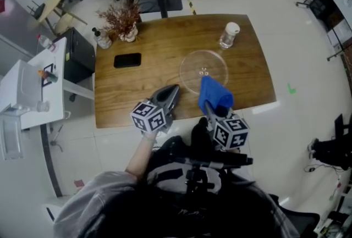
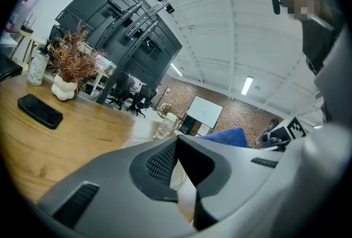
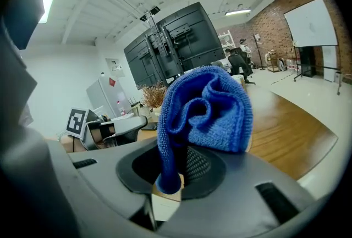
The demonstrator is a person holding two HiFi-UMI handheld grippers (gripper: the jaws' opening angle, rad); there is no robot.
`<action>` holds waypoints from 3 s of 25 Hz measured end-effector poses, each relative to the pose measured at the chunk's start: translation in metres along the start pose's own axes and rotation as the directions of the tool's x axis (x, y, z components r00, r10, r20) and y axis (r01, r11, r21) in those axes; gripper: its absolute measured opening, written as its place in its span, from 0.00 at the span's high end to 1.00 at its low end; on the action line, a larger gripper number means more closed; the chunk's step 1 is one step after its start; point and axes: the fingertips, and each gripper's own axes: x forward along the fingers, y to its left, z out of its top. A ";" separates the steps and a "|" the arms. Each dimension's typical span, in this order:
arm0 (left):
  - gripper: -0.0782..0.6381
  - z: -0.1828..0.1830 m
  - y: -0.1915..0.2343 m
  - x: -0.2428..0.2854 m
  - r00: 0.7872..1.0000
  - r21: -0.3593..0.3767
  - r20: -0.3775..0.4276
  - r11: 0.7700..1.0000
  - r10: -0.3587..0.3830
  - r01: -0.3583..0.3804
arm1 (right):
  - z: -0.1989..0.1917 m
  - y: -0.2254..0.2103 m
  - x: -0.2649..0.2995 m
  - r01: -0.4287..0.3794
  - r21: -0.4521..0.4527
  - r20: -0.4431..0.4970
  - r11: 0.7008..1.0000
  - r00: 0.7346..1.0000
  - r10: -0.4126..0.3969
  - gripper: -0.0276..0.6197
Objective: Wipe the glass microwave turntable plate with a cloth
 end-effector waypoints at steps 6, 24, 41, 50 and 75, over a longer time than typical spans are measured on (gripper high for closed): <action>0.89 0.019 0.031 0.024 0.993 -0.026 0.053 0.994 0.107 -0.105 | 0.022 -0.024 0.044 -0.095 -0.057 -0.090 0.994 0.992 0.089 0.87; 0.89 -0.005 0.064 0.044 0.926 -0.108 0.022 0.922 0.376 -0.371 | 0.030 -0.097 0.193 -0.236 -0.105 -0.362 0.966 0.914 0.184 0.87; 0.89 -0.010 0.065 0.086 0.941 -0.118 -0.026 0.934 0.337 -0.338 | 0.050 -0.207 0.158 -0.030 0.012 -0.299 0.999 0.954 0.032 0.87; 0.89 -0.014 0.066 0.081 0.946 -0.125 -0.039 0.938 0.322 -0.324 | 0.057 -0.212 0.136 0.007 0.050 -0.251 0.999 0.968 0.006 0.87; 0.89 -0.016 0.090 0.025 0.956 -0.126 -0.060 0.948 0.286 -0.292 | 0.017 -0.109 0.157 -0.079 -0.066 -0.308 0.995 0.950 0.055 0.88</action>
